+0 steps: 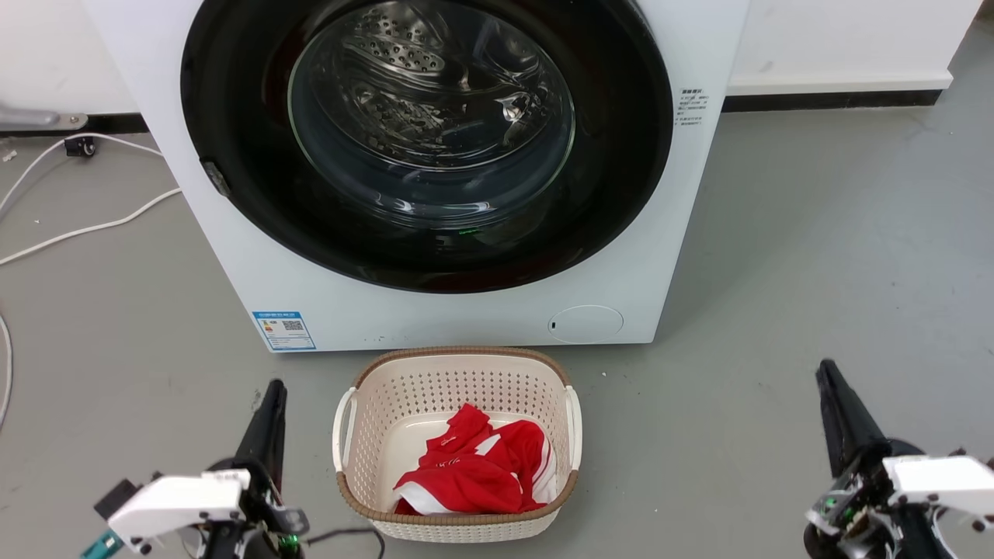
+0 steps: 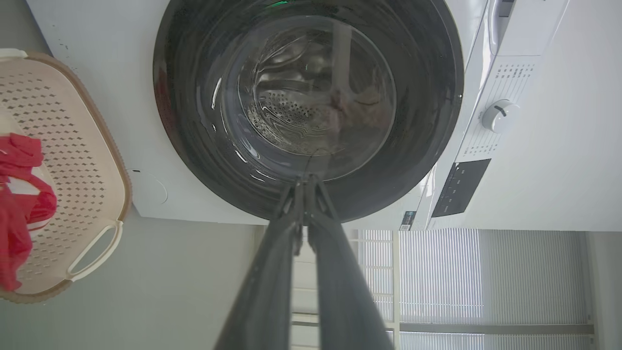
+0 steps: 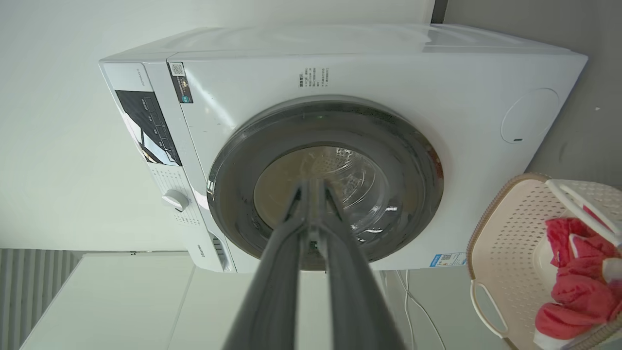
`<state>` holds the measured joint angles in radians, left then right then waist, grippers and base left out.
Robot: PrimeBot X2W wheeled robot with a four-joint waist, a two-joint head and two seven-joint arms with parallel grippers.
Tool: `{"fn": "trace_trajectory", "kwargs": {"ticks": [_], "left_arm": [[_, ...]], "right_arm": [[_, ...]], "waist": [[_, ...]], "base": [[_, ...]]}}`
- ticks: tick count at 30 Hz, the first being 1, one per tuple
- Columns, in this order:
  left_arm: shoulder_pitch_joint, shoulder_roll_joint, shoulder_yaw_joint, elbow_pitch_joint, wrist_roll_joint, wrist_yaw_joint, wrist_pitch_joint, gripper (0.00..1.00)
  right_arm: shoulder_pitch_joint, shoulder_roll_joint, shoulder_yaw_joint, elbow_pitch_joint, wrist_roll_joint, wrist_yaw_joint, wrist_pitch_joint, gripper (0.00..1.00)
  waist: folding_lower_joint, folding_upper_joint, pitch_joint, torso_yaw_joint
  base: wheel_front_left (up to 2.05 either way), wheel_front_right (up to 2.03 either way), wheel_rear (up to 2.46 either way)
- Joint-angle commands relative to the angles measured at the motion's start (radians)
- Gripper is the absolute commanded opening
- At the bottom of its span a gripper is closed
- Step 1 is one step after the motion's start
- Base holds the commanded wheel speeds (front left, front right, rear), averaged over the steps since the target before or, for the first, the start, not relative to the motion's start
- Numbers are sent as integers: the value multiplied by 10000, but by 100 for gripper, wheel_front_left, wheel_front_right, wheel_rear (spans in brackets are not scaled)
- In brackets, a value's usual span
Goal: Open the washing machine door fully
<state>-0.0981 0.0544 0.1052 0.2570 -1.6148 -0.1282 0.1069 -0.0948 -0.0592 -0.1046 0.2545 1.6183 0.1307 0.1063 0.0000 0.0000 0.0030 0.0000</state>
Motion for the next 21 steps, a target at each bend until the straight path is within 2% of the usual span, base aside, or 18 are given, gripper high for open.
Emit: {"fn": "trace_trajectory", "kwargs": {"ticks": [1,12,21], "left_arm": [[20,-6,-12,8,-4,2,-13,100],[-81,-8,-405,-316,289,-3,-566,100],[-136,-11,-323,-742,1958,-7,-966,100]], "right_arm": [[22,2,5,18,1,0,-14,100],[143,14,199,-424,-413,0,-565,100],[214,23,268,-947,-2437,0,-963,100]], "waist": [[0,0,1,-1],[0,0,16,-2],[0,0,23,44]], "base": [[0,0,0],[0,0,0],[0,0,0]]}}
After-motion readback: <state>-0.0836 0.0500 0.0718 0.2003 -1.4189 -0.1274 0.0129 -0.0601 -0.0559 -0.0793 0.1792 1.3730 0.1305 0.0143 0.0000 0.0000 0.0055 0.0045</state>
